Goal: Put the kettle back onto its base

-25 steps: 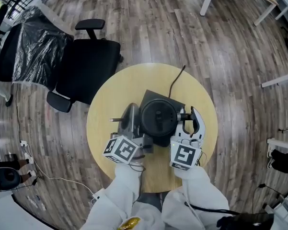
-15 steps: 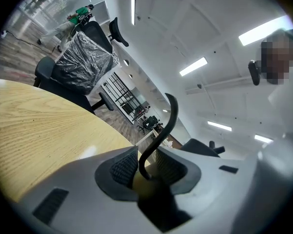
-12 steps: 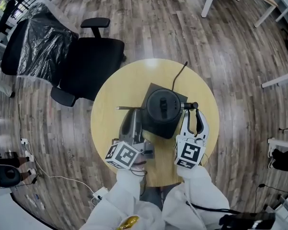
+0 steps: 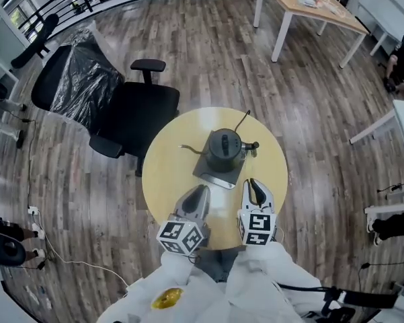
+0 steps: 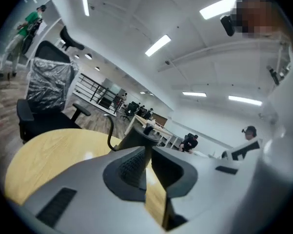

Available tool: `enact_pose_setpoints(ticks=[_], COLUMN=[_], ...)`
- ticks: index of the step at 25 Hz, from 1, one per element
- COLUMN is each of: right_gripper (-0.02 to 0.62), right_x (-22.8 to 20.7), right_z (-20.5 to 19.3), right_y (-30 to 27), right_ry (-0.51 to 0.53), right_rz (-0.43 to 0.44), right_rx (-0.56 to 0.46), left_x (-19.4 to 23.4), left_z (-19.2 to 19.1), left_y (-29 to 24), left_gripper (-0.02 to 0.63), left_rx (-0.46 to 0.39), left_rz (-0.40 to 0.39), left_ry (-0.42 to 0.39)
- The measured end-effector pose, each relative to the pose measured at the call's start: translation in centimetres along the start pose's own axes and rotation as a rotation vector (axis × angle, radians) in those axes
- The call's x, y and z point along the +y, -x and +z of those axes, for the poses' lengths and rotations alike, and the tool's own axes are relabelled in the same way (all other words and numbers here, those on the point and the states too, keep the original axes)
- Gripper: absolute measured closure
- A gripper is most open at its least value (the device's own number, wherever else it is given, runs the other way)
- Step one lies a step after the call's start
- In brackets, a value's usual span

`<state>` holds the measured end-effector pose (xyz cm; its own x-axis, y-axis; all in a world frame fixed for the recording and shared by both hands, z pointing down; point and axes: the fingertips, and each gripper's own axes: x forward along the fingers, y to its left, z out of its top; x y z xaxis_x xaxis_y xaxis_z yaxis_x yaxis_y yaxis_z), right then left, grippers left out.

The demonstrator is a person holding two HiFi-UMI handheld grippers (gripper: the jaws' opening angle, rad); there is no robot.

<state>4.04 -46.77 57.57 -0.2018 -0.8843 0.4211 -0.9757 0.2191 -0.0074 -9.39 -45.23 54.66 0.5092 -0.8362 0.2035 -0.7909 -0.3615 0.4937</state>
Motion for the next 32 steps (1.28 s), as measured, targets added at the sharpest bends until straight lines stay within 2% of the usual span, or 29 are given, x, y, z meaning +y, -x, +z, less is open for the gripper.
enact_pose_setpoints(ticks=[2,4,6,11,19,26,32], right_gripper=[0.576,0.583,0.583,0.583,0.583,0.583,0.583], right_x=[2.0,3.6,4.6,6.5,6.4,5.5,3.4], right_z=[1.8,2.8,3.0,2.2,2.0,1.4,-0.6], right_y=[1.9,3.3,4.4,6.2,8.5,13.8,19.6], right_ry=[0.004,0.010,0.019,0.030,0.021,0.031,-0.005], right_rz=[0.068,0.124,0.154,0.187,0.203,0.223,0.219], right_rx=[-0.035,-0.057,-0.060,-0.040,-0.046,-0.092,-0.093], left_x=[-2.0,-3.5,-4.3,-5.2,-7.0,-11.0,-15.1], left_z=[0.7,0.9,0.4,-0.7,-1.3,-2.8,-4.6], left_y=[1.6,2.5,3.0,4.6,6.8,10.0,13.4], left_gripper=[0.604,0.604,0.604,0.604,0.604,0.604,0.604], left_rx=[0.009,0.018,0.039,0.071,0.067,0.030,0.009], left_rz=[-0.011,-0.022,-0.019,-0.010,0.002,0.016,0.044], left_ry=[-0.087,-0.147,-0.171,-0.179,-0.184,-0.201,-0.211])
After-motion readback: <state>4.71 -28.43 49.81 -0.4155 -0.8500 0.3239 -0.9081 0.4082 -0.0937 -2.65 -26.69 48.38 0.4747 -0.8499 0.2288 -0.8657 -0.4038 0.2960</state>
